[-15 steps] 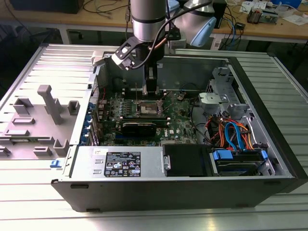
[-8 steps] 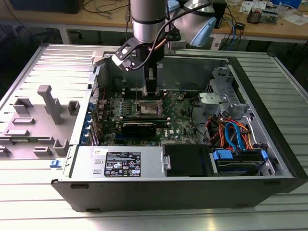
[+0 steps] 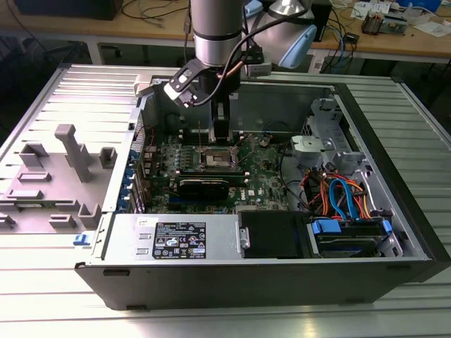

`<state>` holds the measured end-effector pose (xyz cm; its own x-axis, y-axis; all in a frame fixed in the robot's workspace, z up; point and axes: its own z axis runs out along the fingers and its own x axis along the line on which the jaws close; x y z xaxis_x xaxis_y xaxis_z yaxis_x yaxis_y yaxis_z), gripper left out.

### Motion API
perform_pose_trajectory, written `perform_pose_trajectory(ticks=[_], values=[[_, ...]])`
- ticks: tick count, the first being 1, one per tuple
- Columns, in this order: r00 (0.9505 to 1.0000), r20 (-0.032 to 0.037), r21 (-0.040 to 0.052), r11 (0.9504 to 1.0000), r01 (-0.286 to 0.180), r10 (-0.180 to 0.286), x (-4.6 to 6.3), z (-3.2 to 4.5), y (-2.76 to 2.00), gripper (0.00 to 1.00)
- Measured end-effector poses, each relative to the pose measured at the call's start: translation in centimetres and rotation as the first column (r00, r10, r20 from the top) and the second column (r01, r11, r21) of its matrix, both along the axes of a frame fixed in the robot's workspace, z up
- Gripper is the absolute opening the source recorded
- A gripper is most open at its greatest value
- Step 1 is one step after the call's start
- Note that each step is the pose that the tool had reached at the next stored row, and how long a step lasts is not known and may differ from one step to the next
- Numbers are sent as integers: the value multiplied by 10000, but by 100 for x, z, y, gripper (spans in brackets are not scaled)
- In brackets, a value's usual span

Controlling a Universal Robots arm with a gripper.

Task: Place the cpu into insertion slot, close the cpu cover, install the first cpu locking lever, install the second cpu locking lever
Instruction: 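Place the cpu into insertion slot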

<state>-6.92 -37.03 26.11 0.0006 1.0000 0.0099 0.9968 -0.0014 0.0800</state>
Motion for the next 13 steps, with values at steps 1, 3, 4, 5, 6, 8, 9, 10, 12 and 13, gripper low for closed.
perform_pose_trajectory(ticks=[1,3,4,5,6,8,9,10,12,13], values=[[10000,0,1,10000,0,0,0,-15,0,55],[10000,-1,1,10000,-1,1,0,-36,0,55],[10000,-1,0,10000,0,0,0,-43,0,55],[10000,0,1,10000,-1,1,0,-50,0,55],[10000,-1,0,10000,-1,1,0,-64,0,55],[10000,-1,0,10000,-1,1,0,-76,0,55],[10000,-1,0,10000,-1,1,0,-82,0,55],[10000,-1,0,10000,-1,1,0,-88,0,55],[10000,-1,0,10000,-1,1,0,-102,0,55],[10000,-1,0,10000,-1,1,0,-111,0,55]])
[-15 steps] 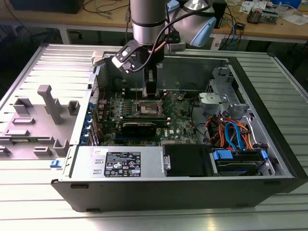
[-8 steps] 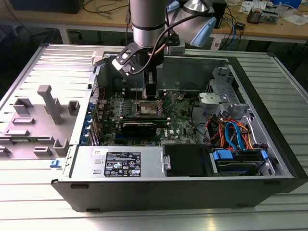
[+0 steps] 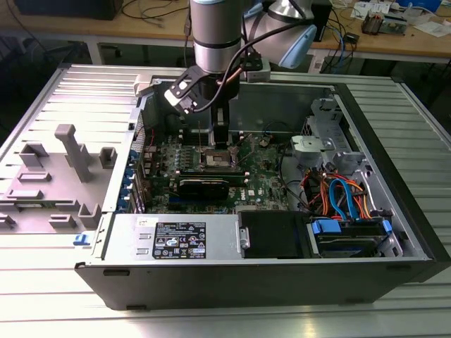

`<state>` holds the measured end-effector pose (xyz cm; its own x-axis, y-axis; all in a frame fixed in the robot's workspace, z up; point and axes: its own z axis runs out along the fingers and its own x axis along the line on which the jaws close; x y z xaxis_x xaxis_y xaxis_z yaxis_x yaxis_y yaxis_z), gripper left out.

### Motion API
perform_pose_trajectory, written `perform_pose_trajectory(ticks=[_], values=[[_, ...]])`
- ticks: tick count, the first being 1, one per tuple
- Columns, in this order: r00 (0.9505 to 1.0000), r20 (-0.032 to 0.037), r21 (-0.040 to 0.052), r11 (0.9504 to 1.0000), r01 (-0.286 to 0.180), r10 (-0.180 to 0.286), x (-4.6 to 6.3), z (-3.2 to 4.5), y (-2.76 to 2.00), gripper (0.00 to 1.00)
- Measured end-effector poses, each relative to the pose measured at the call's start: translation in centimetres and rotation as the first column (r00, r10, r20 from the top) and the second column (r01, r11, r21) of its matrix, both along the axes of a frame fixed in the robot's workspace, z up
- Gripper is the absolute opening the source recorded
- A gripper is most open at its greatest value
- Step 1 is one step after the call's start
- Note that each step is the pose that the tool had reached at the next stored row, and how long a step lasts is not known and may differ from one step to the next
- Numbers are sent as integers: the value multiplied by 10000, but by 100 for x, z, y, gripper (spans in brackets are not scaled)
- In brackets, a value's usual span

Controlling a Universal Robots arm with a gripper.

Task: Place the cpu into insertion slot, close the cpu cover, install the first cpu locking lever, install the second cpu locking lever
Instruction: 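Place the cpu into insertion slot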

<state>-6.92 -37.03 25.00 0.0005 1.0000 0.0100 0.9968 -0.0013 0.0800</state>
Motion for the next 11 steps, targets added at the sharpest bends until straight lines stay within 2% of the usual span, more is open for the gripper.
perform_pose_trajectory(ticks=[11], values=[[10000,0,-17,10000,-1,1,0,-103,-7,55]])
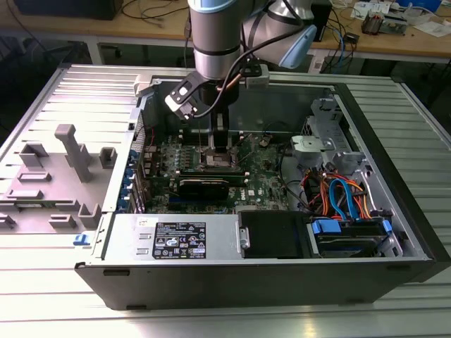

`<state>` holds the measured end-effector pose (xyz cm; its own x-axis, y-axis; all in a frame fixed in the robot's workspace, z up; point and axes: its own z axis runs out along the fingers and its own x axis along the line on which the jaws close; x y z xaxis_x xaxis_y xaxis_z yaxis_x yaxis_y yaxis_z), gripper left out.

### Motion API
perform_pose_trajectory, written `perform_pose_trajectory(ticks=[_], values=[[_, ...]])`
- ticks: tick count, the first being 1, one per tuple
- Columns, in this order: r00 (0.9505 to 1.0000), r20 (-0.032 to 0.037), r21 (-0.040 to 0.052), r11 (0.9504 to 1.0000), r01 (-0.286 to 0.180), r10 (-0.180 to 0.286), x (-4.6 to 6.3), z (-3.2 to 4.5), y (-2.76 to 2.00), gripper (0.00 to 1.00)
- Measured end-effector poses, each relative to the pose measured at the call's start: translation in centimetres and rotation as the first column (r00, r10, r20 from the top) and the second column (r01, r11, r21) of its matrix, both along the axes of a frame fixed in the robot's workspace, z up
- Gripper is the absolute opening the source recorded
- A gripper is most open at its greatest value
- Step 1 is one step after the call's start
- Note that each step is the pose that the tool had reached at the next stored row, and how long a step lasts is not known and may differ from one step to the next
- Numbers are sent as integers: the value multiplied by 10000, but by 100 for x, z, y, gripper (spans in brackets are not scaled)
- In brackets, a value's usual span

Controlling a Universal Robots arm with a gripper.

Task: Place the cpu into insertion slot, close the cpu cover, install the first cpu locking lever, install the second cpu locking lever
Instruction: 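Place the cpu into insertion slot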

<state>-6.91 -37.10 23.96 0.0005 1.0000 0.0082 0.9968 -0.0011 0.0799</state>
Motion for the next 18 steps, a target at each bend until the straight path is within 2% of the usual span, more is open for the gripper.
perform_pose_trajectory(ticks=[12,15,18], values=[[10000,1,-6,10000,1,-1,0,-18,1,55],[10000,3,-47,10000,1,-1,0,-37,6,55],[10000,4,-109,9999,1,-1,0,-101,9,55]])
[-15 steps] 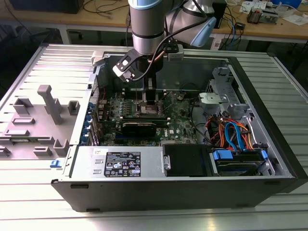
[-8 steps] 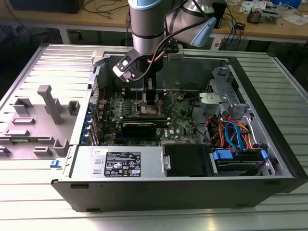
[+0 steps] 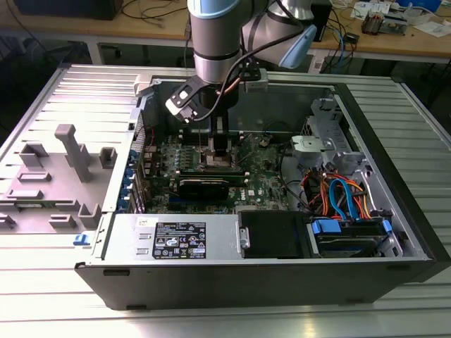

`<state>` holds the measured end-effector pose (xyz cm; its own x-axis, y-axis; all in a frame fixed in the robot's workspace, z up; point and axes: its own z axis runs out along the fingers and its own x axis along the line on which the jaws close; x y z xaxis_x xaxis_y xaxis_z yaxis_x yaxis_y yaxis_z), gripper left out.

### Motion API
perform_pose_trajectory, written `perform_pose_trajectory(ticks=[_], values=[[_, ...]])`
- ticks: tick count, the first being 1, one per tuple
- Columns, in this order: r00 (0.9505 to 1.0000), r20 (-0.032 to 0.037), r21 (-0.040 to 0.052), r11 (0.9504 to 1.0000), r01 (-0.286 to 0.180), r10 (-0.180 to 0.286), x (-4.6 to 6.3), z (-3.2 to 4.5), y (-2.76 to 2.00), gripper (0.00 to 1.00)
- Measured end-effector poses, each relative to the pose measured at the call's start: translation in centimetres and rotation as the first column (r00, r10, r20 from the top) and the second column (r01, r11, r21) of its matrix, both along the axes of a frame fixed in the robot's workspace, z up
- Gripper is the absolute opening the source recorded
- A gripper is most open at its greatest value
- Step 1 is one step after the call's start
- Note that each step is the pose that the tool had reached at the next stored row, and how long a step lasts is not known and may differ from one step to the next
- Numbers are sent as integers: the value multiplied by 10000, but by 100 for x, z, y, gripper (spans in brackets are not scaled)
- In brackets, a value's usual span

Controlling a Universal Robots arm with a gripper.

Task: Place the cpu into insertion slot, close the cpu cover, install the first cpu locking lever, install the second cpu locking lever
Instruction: 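Place the cpu into insertion slot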

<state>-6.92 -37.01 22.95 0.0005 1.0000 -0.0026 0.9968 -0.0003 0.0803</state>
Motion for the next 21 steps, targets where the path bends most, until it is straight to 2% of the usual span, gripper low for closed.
perform_pose_trajectory(ticks=[4,5,6,8,13,17,21], values=[[10000,-1,-145,9999,1,-1,0,-68,1,55],[10000,-1,-189,9998,1,-1,-1,-77,1,55],[10000,0,-270,9996,0,0,0,-92,1,55],[10000,0,-345,9994,-1,1,1,-105,1,55],[10000,1,-340,9994,0,0,-1,-148,0,55],[10000,0,-225,9997,-2,2,-10,-191,-1,55],[10000,0,-215,9998,1,-1,-15,-237,0,55]])
